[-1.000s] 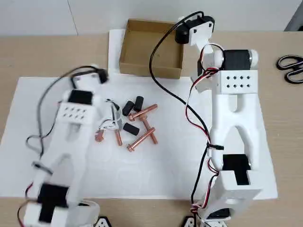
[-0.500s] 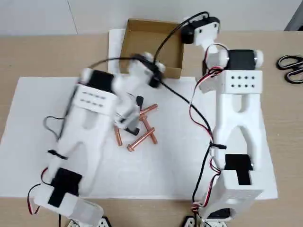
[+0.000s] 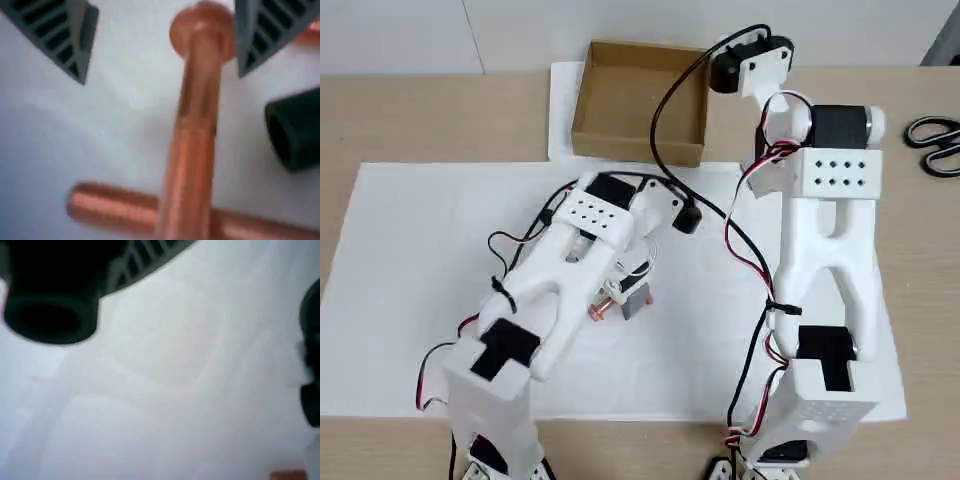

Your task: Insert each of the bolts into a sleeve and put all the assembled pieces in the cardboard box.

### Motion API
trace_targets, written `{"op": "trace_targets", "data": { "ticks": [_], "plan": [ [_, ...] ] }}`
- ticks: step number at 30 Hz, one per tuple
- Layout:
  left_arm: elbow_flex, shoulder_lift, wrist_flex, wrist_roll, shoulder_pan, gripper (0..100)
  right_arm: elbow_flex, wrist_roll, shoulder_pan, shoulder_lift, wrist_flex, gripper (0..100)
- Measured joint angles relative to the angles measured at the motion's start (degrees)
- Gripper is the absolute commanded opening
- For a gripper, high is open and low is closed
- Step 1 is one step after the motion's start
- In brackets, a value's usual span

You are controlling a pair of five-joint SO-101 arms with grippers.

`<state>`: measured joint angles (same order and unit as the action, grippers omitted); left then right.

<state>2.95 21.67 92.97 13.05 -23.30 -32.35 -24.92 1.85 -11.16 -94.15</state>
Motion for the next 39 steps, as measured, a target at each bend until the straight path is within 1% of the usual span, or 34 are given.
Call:
{"op": "trace_targets", "data": {
  "ticks": [1,3,4,6,10,15,18,22,26,29,31,36,39],
  "plan": [
    [0.00,1.05,-0.79,-0.18,0.00,18,0.00,0.00,0.00,0.00,0.00,1.2],
    [0.00,2.90,-2.29,0.00,0.00,15,0.00,0.00,-0.18,0.00,0.00,1.2],
    [0.00,3.96,-3.08,-0.18,0.09,11,0.00,0.00,-0.18,0.00,0.00,1.2],
    [0.00,5.45,-3.78,0.00,-0.09,0,0.00,0.00,-0.35,0.00,0.00,1.2],
    [0.09,6.15,-3.60,-0.26,-0.62,1,0.00,0.00,-0.35,0.00,0.00,1.2],
    [1.49,3.60,0.88,-0.53,0.44,1,0.00,0.00,-0.35,0.00,0.00,1.2],
    [3.25,-2.11,5.01,-0.44,0.00,1,0.00,0.00,-0.35,0.00,0.00,1.2],
    [3.08,-11.43,5.98,-1.49,0.44,1,0.00,0.00,-0.44,0.00,0.00,1.2],
    [-0.70,-18.90,6.42,-3.16,1.05,1,0.00,0.00,-0.35,0.00,0.00,1.2],
    [-3.52,-22.07,6.42,-4.48,5.10,1,0.00,0.00,-0.44,0.00,0.00,1.2],
    [-4.57,-23.30,6.59,-4.92,9.58,1,0.00,0.00,-0.44,0.00,0.00,1.2],
    [-5.01,-24.35,6.42,-5.19,24.97,1,0.00,0.00,-0.44,0.00,0.00,1.2],
    [-5.01,-24.35,6.42,-3.60,33.32,1,0.00,0.00,-0.44,0.00,0.00,1.2]
  ]
}}
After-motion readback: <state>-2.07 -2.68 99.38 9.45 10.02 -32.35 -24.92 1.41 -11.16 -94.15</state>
